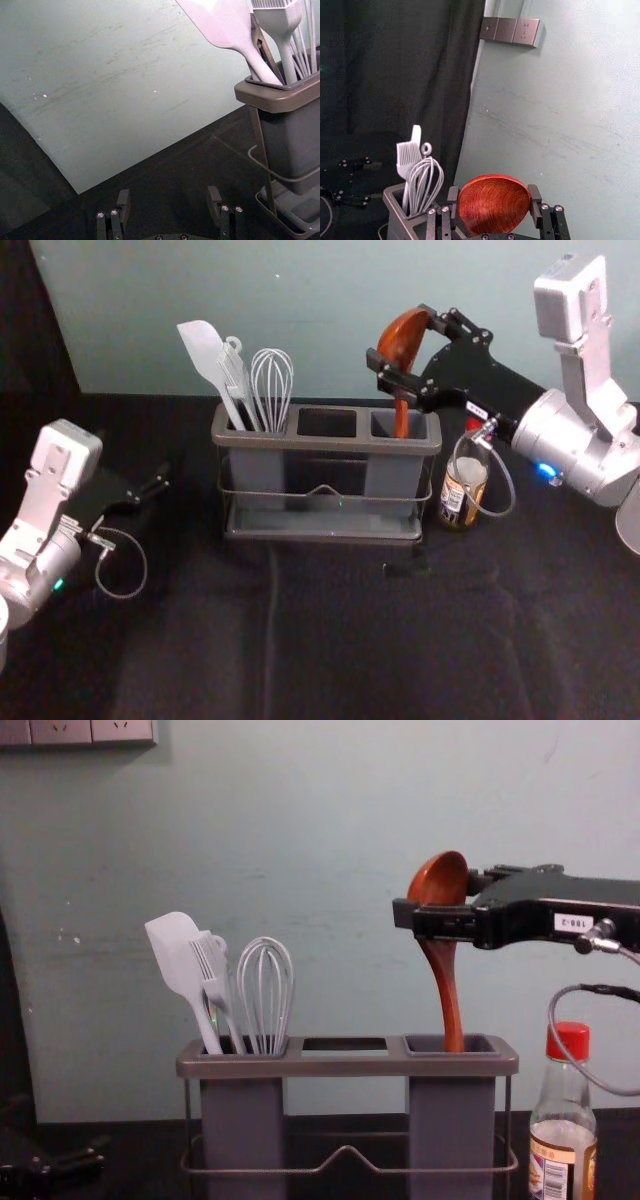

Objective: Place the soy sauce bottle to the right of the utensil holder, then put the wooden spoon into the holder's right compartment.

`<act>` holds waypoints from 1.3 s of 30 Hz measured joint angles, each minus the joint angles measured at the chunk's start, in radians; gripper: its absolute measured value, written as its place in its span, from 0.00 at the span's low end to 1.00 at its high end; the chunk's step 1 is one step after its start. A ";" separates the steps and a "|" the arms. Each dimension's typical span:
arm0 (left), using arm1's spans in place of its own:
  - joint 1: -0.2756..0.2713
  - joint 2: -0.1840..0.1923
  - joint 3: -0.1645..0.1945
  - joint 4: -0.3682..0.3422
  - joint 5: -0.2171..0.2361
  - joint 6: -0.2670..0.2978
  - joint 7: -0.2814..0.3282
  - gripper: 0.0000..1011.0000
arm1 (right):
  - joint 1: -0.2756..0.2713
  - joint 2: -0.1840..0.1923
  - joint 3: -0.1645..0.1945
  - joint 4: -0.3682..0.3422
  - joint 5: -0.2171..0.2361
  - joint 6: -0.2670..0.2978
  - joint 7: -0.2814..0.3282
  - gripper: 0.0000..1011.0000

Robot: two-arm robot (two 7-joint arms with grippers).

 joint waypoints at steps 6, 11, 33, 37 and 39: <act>0.000 0.000 0.000 0.000 0.000 0.000 0.000 0.99 | -0.011 0.000 0.002 0.009 0.004 -0.005 -0.005 0.83; 0.000 0.000 0.000 0.000 0.000 0.000 0.000 0.99 | -0.017 -0.002 0.002 0.018 0.005 -0.007 -0.007 0.83; 0.000 0.000 0.000 0.000 0.000 0.000 0.000 0.99 | -0.015 -0.017 -0.013 0.058 -0.001 -0.004 -0.009 0.83; 0.000 0.000 0.000 0.000 0.000 0.000 0.000 0.99 | -0.013 -0.019 -0.013 0.062 -0.001 -0.001 -0.008 0.83; 0.000 0.000 0.000 0.000 0.000 0.000 0.000 0.99 | -0.013 -0.019 -0.014 0.063 -0.001 0.001 -0.008 0.83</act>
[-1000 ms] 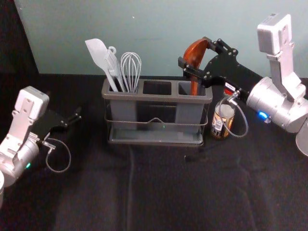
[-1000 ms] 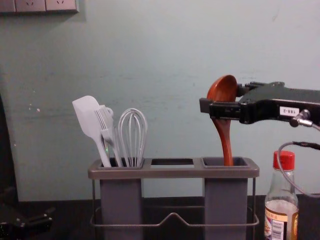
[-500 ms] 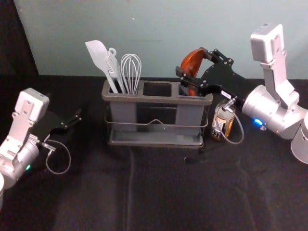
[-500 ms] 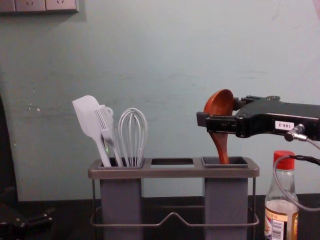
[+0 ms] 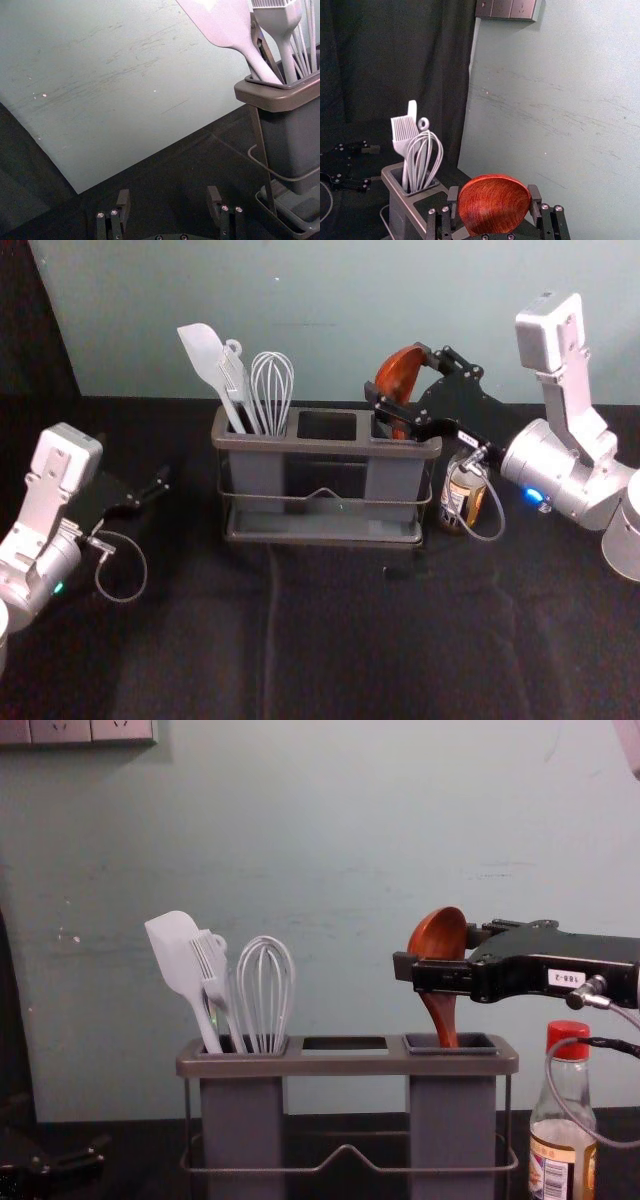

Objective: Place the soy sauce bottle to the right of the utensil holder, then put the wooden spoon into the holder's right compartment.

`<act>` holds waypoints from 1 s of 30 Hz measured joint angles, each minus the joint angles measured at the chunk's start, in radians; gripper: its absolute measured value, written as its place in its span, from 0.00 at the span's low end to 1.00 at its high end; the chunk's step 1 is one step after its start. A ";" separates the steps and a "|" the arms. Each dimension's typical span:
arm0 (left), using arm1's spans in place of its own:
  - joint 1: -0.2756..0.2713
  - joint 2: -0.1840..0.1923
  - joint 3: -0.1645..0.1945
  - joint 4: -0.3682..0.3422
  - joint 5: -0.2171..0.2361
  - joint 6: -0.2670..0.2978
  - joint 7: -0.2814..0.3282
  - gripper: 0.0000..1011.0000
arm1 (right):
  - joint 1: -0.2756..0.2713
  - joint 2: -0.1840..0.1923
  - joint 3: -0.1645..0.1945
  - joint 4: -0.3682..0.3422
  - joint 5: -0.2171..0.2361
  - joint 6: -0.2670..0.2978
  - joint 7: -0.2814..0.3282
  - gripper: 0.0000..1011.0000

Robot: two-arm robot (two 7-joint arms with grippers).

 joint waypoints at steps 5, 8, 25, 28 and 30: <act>0.000 0.000 0.000 0.000 0.000 0.000 0.000 0.99 | 0.000 0.000 0.000 0.003 0.000 0.001 0.002 0.83; 0.000 0.000 0.000 0.000 0.000 0.000 0.000 0.99 | -0.001 0.000 0.000 0.004 0.000 0.002 0.002 0.83; 0.000 0.000 0.000 0.000 0.000 0.000 0.000 0.99 | -0.002 0.001 0.001 0.008 0.003 0.004 0.004 0.83; 0.000 0.000 0.000 0.000 0.000 0.000 0.000 0.99 | -0.002 0.001 0.001 0.007 0.003 0.004 0.004 0.88; 0.000 0.000 0.000 0.000 0.000 0.000 0.000 0.99 | -0.002 0.001 0.001 0.007 0.003 0.004 0.004 0.93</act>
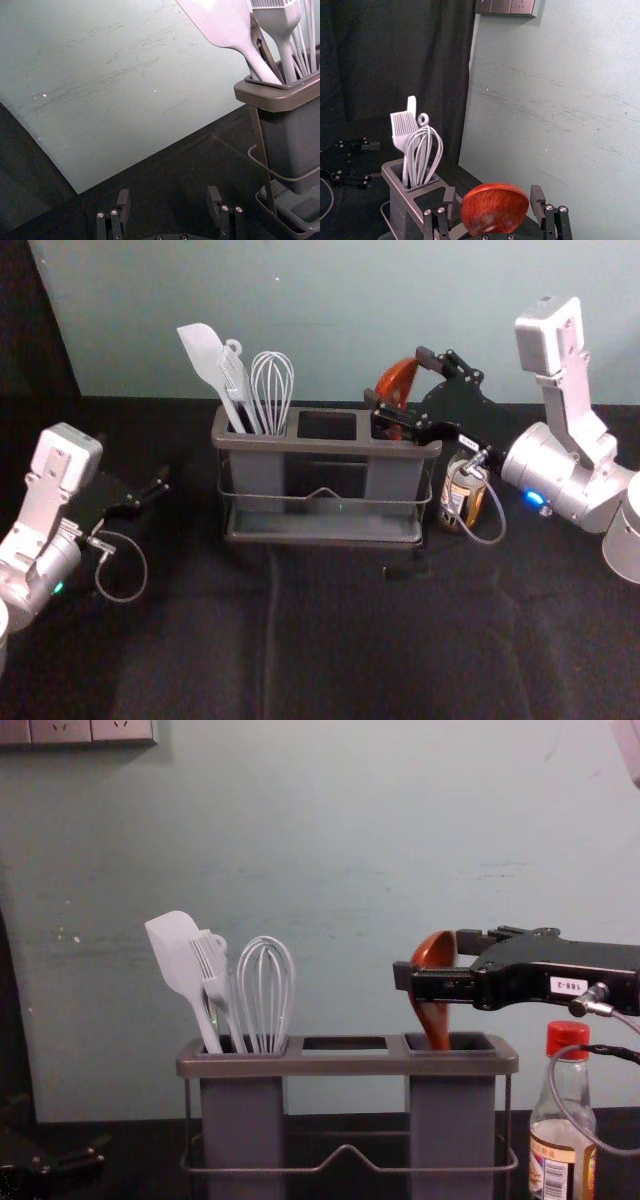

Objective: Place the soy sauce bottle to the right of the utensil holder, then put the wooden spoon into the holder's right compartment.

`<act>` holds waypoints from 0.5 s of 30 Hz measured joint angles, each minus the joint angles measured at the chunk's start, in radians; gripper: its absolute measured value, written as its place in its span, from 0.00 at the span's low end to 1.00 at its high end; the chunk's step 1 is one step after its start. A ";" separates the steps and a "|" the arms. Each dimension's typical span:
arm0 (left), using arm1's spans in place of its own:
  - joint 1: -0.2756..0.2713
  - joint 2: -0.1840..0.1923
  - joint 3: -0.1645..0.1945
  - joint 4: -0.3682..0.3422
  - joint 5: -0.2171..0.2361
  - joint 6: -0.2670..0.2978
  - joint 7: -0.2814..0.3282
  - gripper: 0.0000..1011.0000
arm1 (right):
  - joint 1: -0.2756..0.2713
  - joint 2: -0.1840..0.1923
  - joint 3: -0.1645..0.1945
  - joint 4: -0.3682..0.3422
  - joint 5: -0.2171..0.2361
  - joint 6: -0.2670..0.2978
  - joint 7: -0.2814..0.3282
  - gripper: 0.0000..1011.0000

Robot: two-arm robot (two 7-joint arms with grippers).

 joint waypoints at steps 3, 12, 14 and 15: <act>0.000 0.000 0.000 0.000 0.000 0.000 0.000 0.99 | 0.000 0.000 0.000 0.000 0.000 0.000 0.000 0.99; 0.000 0.000 0.000 0.000 0.000 0.000 0.000 0.99 | 0.000 0.000 0.000 -0.001 0.000 -0.001 0.000 0.99; 0.000 0.000 0.000 0.000 0.000 0.000 0.000 0.99 | 0.000 0.000 0.000 -0.001 0.000 -0.001 0.000 0.99; 0.000 0.000 0.000 0.000 0.000 0.000 0.000 0.99 | 0.000 0.000 0.000 -0.001 0.000 -0.001 0.000 0.99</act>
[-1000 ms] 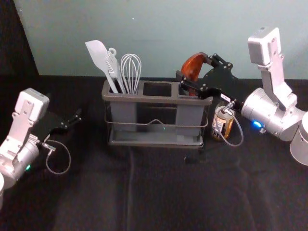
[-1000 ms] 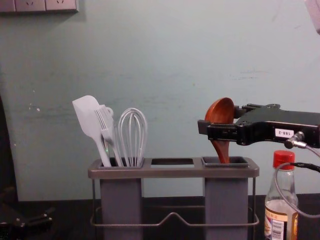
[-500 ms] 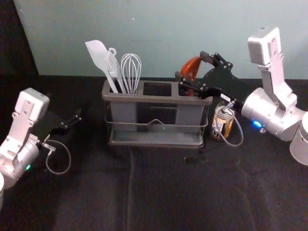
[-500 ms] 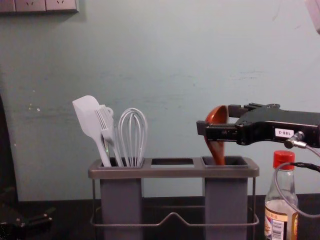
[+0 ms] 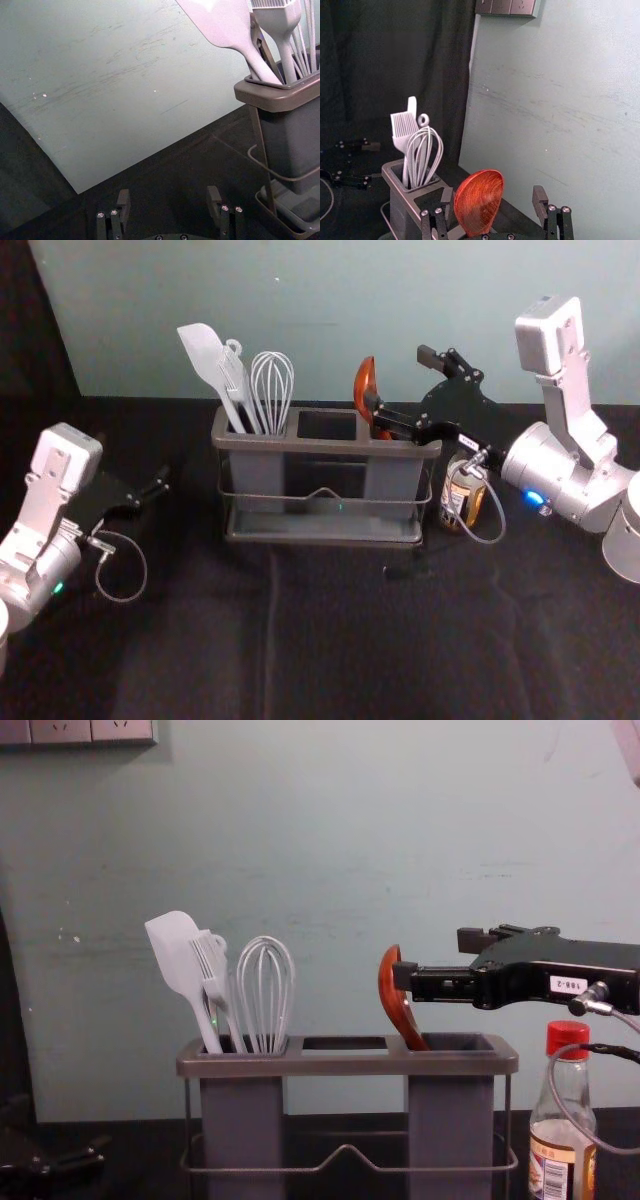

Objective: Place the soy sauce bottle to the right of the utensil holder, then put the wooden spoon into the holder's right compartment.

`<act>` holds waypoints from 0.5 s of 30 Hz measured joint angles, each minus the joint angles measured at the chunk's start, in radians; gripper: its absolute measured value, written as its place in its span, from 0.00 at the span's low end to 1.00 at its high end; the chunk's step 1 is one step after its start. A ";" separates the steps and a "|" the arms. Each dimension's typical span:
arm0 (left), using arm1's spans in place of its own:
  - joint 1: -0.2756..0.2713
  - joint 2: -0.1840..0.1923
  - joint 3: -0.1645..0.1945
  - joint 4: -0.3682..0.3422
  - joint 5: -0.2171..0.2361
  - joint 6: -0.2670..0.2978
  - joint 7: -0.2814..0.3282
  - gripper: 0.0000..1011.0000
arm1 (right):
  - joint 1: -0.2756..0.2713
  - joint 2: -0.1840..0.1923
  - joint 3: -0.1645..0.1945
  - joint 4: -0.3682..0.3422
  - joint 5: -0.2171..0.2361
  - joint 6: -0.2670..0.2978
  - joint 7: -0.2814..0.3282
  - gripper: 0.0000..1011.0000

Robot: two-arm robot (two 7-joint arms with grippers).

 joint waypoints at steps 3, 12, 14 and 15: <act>0.000 0.000 0.000 0.000 0.000 0.000 0.000 0.99 | 0.000 0.001 -0.002 -0.008 -0.007 0.007 -0.005 0.99; 0.000 0.000 0.000 0.000 0.000 0.000 0.000 0.99 | -0.037 0.000 0.017 -0.097 -0.055 0.019 -0.072 0.99; 0.000 0.000 0.000 0.000 0.000 0.000 0.000 0.99 | -0.054 -0.001 0.027 -0.120 -0.063 0.018 -0.089 0.99; 0.000 0.000 0.000 0.000 0.000 0.000 0.000 0.99 | -0.073 -0.003 0.039 -0.141 -0.070 0.015 -0.106 0.99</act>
